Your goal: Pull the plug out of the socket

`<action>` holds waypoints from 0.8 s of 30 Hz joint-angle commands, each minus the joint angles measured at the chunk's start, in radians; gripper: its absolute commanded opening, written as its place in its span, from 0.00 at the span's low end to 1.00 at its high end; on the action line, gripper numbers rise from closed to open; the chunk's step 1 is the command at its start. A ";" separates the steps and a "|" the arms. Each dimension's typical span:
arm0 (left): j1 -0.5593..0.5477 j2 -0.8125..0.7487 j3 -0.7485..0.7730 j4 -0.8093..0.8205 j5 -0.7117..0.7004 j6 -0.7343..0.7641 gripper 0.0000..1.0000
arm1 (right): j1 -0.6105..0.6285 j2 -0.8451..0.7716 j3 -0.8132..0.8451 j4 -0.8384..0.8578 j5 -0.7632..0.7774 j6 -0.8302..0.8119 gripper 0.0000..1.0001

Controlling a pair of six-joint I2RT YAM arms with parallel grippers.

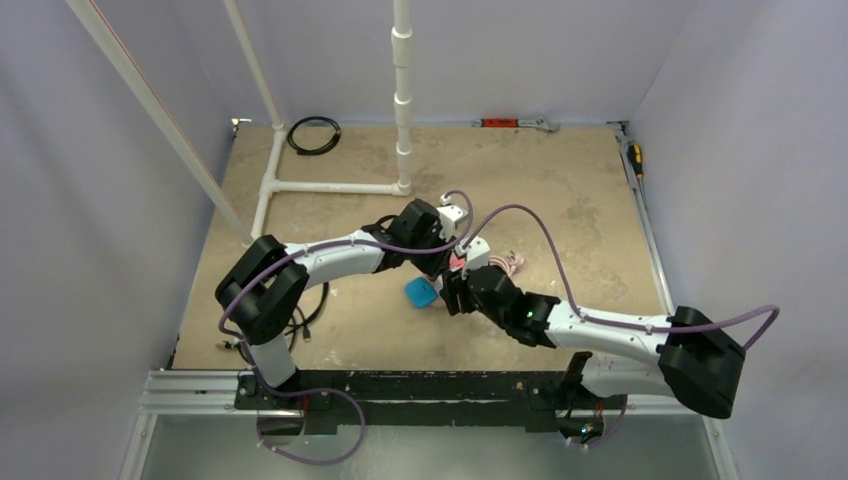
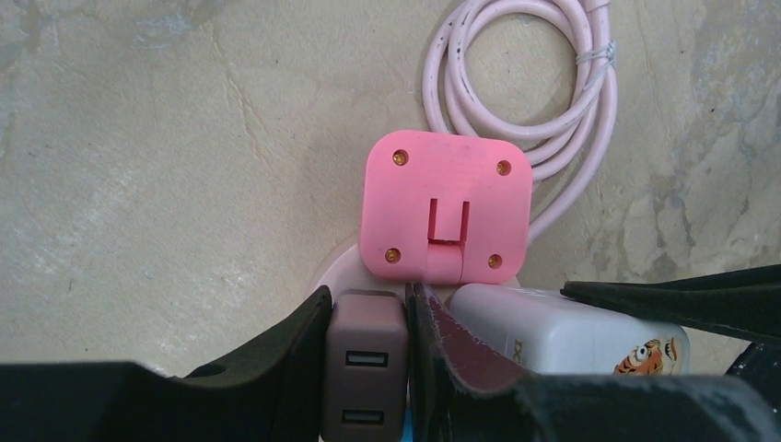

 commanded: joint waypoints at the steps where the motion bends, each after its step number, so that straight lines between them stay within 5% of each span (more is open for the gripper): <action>1: 0.008 0.116 -0.077 -0.218 -0.110 -0.002 0.00 | -0.066 -0.002 0.006 0.141 -0.209 0.068 0.00; 8: 0.006 0.113 -0.067 -0.225 -0.116 -0.001 0.00 | -0.105 -0.036 -0.017 0.152 -0.251 0.067 0.00; 16: 0.004 0.102 -0.063 -0.231 -0.113 -0.001 0.00 | -0.074 -0.063 -0.007 0.099 -0.039 0.024 0.00; 19: 0.004 0.104 -0.062 -0.233 -0.119 0.001 0.00 | 0.045 -0.012 0.043 0.053 0.134 0.016 0.00; 24: 0.005 0.107 -0.061 -0.233 -0.113 -0.001 0.00 | 0.101 0.047 0.081 0.031 0.193 0.011 0.00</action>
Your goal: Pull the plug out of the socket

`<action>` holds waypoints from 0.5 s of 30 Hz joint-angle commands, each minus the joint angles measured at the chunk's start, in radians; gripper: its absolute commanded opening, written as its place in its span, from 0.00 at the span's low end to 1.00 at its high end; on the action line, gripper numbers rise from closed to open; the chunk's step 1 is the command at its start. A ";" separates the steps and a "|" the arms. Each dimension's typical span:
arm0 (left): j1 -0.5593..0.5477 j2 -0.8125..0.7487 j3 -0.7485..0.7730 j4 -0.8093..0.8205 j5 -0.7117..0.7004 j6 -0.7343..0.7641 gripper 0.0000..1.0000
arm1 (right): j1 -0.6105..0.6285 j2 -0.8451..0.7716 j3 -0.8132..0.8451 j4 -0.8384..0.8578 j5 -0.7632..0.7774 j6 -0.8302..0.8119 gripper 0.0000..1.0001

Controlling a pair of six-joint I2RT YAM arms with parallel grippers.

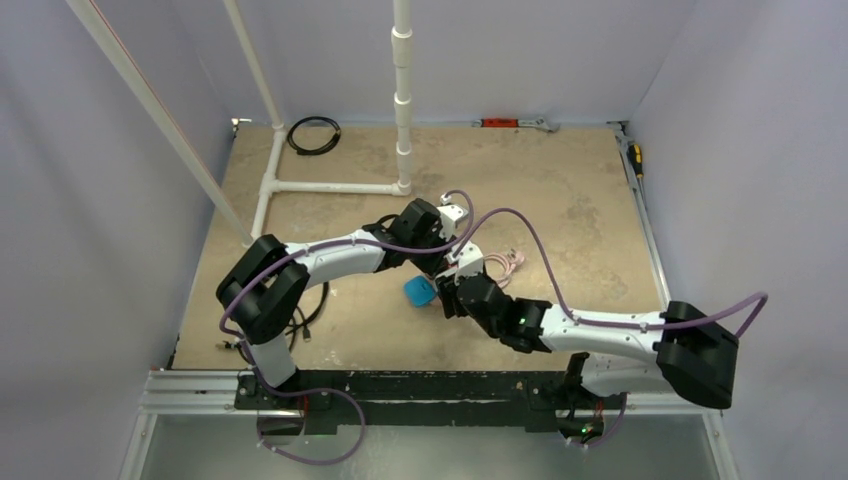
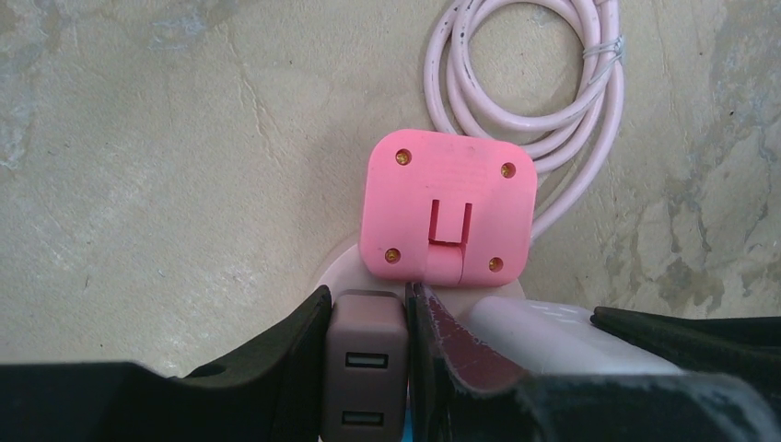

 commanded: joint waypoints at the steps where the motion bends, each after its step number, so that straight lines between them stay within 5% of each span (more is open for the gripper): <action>1: 0.005 0.100 -0.072 -0.224 -0.080 -0.006 0.00 | 0.046 0.029 0.068 0.024 0.090 0.016 0.00; 15: 0.005 0.084 -0.068 -0.231 -0.106 -0.004 0.00 | 0.200 -0.021 0.073 0.015 0.197 -0.020 0.00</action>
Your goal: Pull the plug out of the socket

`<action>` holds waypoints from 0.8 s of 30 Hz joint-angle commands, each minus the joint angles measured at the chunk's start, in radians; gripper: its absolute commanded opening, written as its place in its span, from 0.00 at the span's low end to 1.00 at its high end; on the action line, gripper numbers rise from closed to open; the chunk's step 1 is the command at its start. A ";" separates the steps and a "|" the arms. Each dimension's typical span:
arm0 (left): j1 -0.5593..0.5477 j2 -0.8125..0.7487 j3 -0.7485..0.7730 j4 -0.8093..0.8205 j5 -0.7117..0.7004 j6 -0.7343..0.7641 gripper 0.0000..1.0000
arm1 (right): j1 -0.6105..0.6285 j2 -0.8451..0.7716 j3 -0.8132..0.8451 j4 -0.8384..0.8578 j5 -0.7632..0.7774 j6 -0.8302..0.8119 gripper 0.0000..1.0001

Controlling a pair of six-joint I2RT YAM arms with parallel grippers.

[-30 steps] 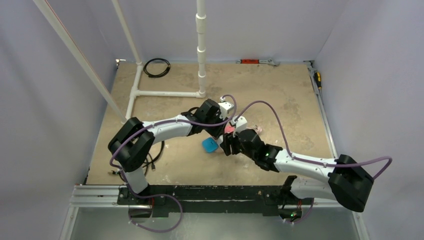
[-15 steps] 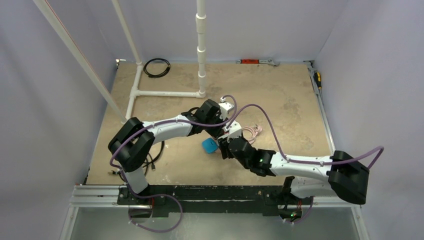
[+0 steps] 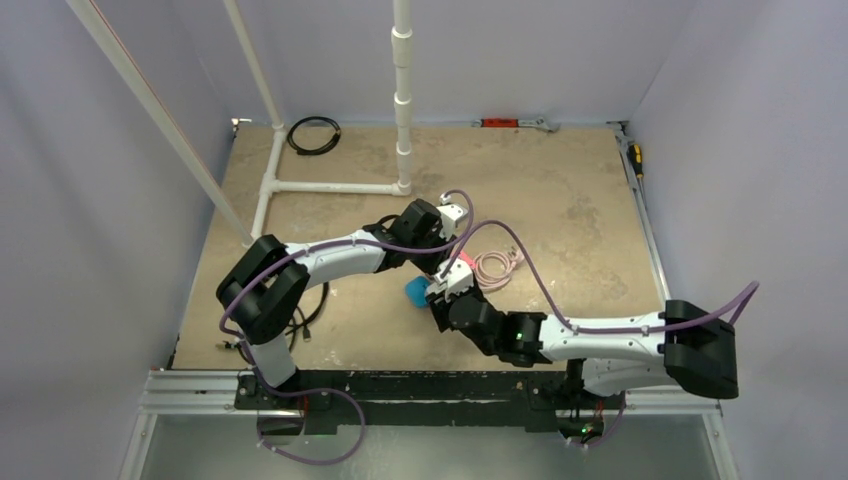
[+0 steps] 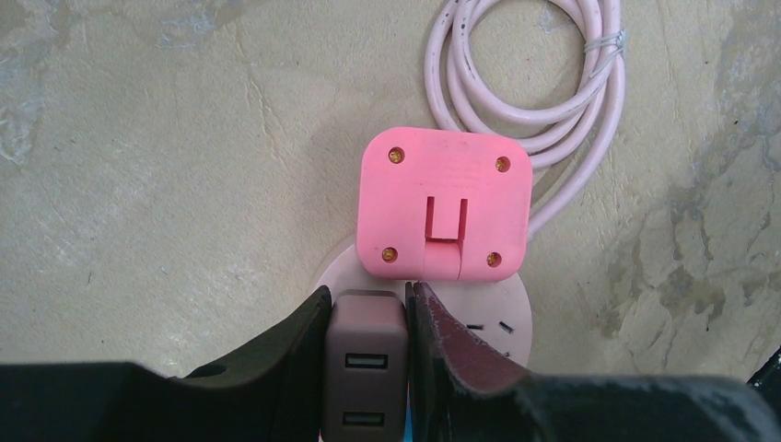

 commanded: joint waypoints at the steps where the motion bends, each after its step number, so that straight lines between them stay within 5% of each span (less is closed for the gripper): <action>1: 0.008 0.087 -0.068 -0.231 -0.087 -0.001 0.00 | 0.037 -0.035 0.054 0.002 0.056 0.042 0.00; 10: 0.007 -0.005 -0.069 -0.200 -0.088 0.015 0.03 | 0.051 -0.219 0.064 -0.196 0.049 0.204 0.00; 15: 0.009 -0.110 -0.067 -0.148 -0.046 0.048 0.34 | 0.023 -0.284 0.106 -0.283 0.073 0.243 0.00; 19: 0.008 -0.161 -0.052 -0.100 0.006 0.065 0.71 | -0.075 -0.309 0.121 -0.290 -0.003 0.239 0.00; 24: 0.015 -0.247 -0.067 -0.062 0.030 0.074 0.90 | -0.186 -0.395 0.088 -0.310 -0.061 0.253 0.00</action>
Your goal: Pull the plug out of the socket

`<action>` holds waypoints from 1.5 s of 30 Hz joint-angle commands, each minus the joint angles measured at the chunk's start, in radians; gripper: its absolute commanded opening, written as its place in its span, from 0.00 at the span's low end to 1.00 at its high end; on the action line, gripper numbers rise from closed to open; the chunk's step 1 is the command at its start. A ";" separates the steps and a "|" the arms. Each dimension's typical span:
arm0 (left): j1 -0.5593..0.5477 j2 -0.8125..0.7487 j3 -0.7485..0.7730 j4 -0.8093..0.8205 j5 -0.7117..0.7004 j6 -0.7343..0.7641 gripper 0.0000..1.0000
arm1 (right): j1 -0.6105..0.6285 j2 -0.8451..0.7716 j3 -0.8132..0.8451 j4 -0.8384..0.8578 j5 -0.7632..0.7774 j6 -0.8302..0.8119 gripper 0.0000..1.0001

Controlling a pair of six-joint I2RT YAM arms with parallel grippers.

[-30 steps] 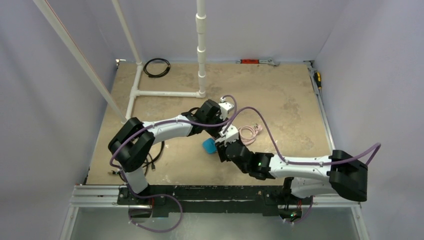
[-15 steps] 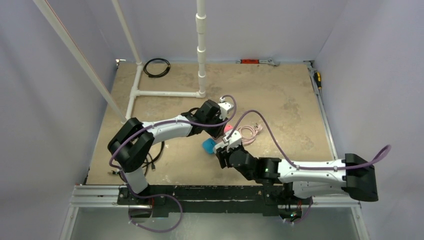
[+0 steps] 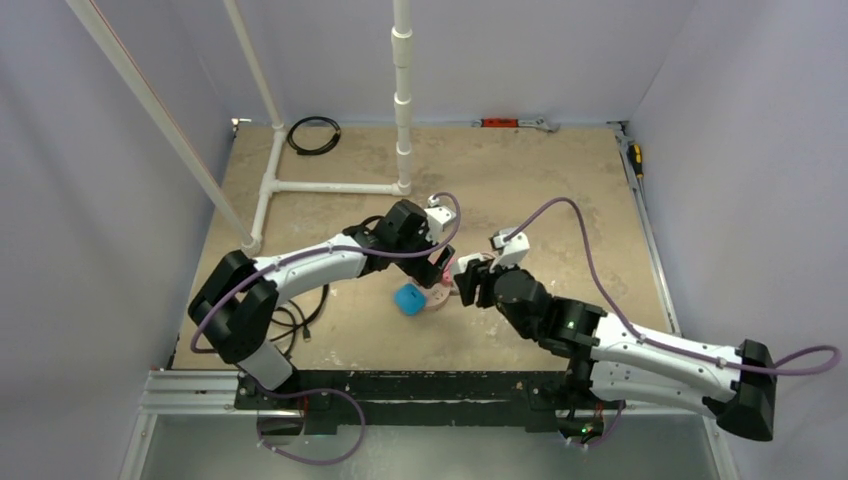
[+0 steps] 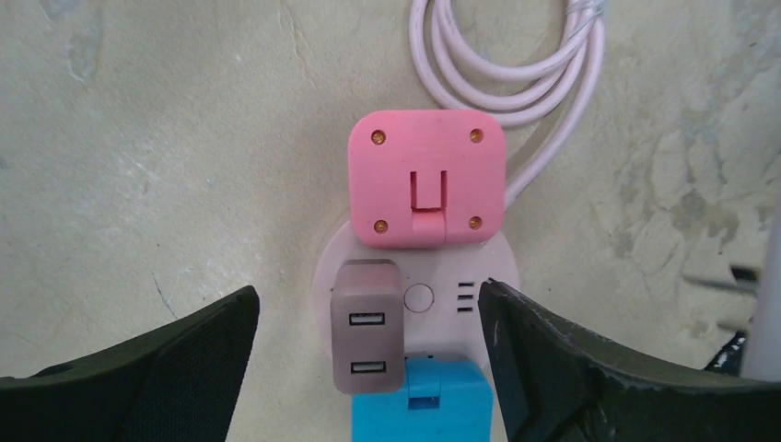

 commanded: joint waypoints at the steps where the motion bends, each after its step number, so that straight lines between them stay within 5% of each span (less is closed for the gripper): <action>1: 0.015 -0.127 -0.014 0.047 0.035 0.022 0.91 | -0.081 -0.084 0.003 -0.003 -0.049 0.032 0.00; 7: 0.188 -0.294 -0.051 0.120 0.055 -0.053 0.93 | -0.249 -0.042 0.013 0.073 -0.203 -0.017 0.00; 10: 0.232 -0.357 -0.046 0.083 -0.108 -0.062 0.93 | -0.310 0.055 0.045 0.158 -0.303 -0.043 0.00; 13: 0.239 -0.401 -0.055 0.058 -0.216 -0.053 0.94 | -0.348 0.202 0.105 0.243 -0.381 -0.068 0.00; 28: 0.242 -0.434 -0.074 0.063 -0.220 -0.074 0.93 | -0.505 0.750 0.508 0.280 -0.651 -0.133 0.00; 37: 0.242 -0.405 -0.063 0.057 -0.209 -0.075 0.92 | -0.574 0.968 0.635 0.338 -0.836 -0.117 0.11; 45: 0.242 -0.377 -0.061 0.060 -0.197 -0.079 0.92 | -0.610 1.020 0.643 0.379 -0.811 -0.149 0.22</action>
